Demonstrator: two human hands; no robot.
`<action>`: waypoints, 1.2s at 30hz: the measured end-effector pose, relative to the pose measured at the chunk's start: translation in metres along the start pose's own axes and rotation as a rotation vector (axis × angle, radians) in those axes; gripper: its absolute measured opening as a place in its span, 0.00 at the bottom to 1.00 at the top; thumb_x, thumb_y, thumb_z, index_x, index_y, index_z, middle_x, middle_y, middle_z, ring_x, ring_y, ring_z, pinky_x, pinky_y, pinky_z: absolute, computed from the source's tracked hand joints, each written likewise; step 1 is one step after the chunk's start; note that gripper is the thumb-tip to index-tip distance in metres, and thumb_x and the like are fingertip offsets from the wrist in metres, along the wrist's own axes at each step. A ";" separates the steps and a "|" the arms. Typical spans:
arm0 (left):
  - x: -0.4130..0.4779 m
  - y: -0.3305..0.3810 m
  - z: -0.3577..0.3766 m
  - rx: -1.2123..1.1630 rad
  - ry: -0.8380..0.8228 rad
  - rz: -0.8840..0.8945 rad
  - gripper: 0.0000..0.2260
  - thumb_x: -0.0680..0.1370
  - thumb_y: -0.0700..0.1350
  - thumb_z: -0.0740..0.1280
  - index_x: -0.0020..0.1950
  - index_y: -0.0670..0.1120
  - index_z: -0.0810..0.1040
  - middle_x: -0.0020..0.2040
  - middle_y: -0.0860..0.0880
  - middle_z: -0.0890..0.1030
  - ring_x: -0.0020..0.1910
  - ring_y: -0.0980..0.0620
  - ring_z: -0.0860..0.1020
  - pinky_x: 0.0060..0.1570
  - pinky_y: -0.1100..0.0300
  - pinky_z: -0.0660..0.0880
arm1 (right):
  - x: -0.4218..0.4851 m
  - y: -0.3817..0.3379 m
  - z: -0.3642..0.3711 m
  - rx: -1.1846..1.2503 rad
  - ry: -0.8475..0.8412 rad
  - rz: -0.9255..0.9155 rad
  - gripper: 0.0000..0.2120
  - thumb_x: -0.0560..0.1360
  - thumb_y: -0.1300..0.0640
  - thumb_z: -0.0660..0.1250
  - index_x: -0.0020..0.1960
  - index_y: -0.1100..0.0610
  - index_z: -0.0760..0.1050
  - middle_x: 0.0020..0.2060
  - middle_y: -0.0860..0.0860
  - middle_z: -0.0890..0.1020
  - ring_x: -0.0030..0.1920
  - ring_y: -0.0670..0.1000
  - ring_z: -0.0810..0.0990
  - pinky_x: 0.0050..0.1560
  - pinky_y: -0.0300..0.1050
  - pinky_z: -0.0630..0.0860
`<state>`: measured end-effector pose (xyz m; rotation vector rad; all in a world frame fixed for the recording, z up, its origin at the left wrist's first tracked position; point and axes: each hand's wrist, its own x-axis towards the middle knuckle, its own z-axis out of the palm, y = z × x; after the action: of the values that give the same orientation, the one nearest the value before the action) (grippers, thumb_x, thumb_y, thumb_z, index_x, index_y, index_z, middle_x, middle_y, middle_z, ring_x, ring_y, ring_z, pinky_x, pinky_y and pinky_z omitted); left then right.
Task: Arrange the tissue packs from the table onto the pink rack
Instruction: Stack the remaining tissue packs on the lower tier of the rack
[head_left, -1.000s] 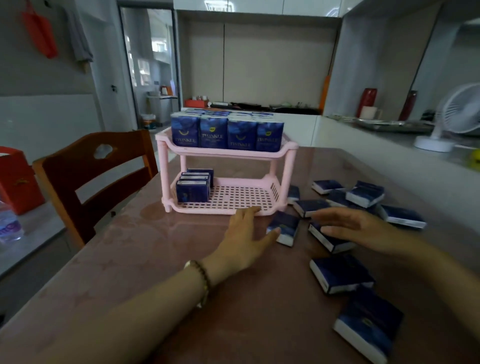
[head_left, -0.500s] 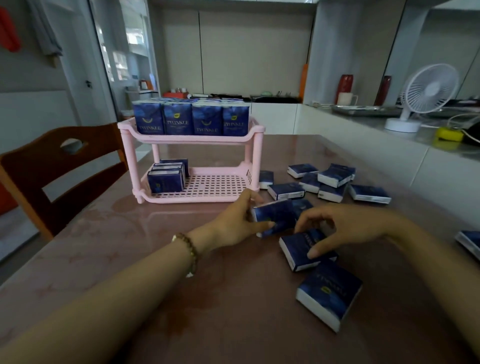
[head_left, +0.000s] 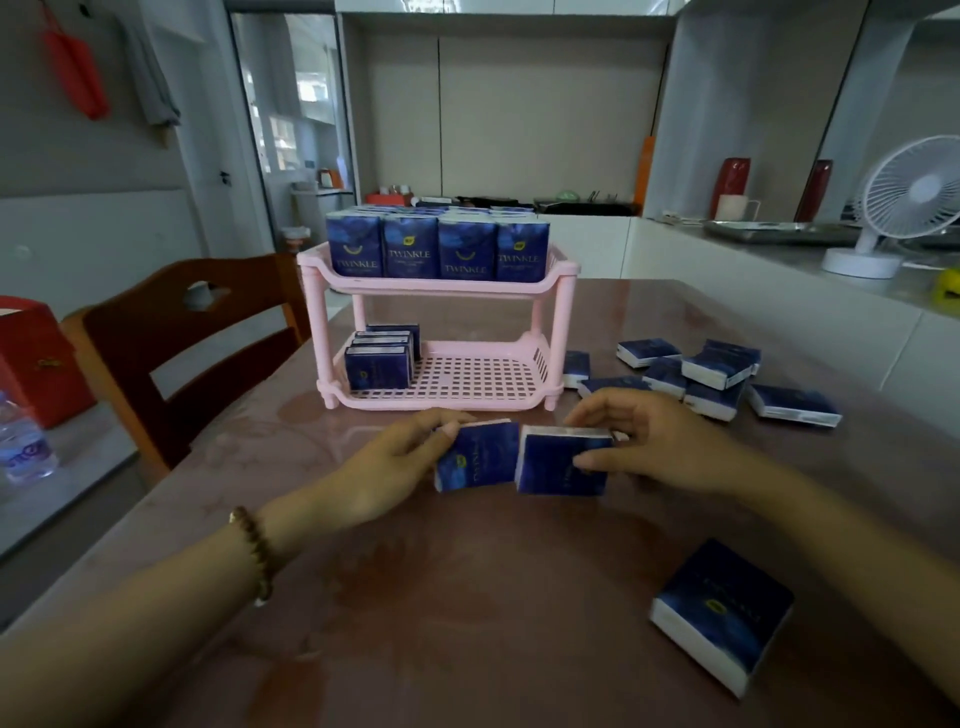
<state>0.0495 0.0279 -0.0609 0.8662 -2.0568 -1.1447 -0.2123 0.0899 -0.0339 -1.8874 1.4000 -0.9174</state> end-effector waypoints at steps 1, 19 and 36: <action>-0.003 0.002 -0.002 -0.009 -0.002 -0.019 0.11 0.80 0.49 0.56 0.59 0.54 0.75 0.55 0.56 0.80 0.52 0.65 0.78 0.56 0.70 0.73 | 0.006 -0.001 0.008 -0.002 0.009 -0.011 0.14 0.67 0.62 0.74 0.50 0.54 0.75 0.51 0.46 0.81 0.50 0.39 0.80 0.49 0.33 0.77; 0.003 -0.030 -0.062 0.110 0.450 0.225 0.24 0.68 0.53 0.72 0.61 0.50 0.69 0.50 0.54 0.78 0.50 0.56 0.77 0.52 0.61 0.75 | 0.094 -0.022 0.071 0.103 -0.020 -0.088 0.21 0.68 0.61 0.74 0.56 0.48 0.71 0.55 0.45 0.79 0.56 0.42 0.79 0.55 0.37 0.77; 0.006 -0.073 -0.096 0.276 0.365 -0.141 0.48 0.61 0.67 0.68 0.76 0.55 0.52 0.76 0.53 0.60 0.73 0.53 0.60 0.71 0.52 0.60 | 0.198 -0.018 0.103 -0.012 0.087 -0.130 0.24 0.68 0.62 0.75 0.61 0.59 0.71 0.50 0.49 0.77 0.44 0.40 0.77 0.43 0.25 0.75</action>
<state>0.1379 -0.0518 -0.0825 1.2694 -1.8930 -0.7123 -0.0789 -0.0893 -0.0445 -1.9871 1.3478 -1.0684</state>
